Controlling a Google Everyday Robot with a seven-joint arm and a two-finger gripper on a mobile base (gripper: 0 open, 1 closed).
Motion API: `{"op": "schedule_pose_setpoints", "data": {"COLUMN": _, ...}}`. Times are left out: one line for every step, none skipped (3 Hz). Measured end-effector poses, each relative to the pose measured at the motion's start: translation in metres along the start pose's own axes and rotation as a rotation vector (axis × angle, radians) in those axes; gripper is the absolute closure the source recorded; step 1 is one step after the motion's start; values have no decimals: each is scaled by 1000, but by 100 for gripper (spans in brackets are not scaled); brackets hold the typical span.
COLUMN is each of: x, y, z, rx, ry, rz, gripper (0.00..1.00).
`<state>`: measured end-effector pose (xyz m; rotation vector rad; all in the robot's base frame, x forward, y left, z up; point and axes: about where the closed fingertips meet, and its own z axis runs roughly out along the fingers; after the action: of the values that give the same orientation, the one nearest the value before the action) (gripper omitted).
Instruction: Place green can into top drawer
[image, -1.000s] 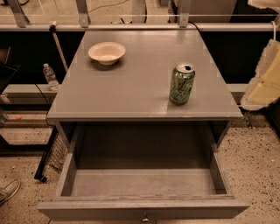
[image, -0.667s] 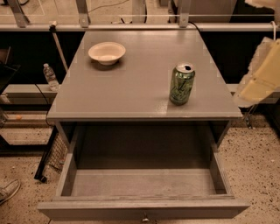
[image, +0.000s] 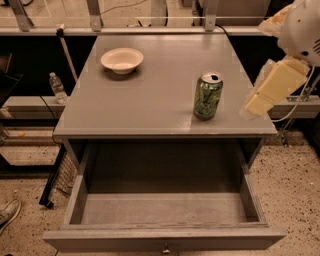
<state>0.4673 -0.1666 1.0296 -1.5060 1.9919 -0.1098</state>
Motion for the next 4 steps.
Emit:
{"op": "schedule_pose_setpoints", "data": {"x": 0, "y": 0, "z": 0, "rx": 0, "ry": 0, "rz": 0, "gripper": 0}}
{"op": "schedule_pose_setpoints", "data": {"x": 6, "y": -10, "z": 13, "rx": 2, "ry": -20, "rz": 47, "gripper": 0}}
{"op": "schedule_pose_setpoints", "data": {"x": 15, "y": -30, "z": 47, "rx": -26, "ry": -80, "rz": 177, "gripper": 0}}
{"op": "schedule_pose_setpoints", "data": {"x": 18, "y": -42, "z": 77, "rx": -62, "ry": -112, "rz": 259, "gripper": 0}}
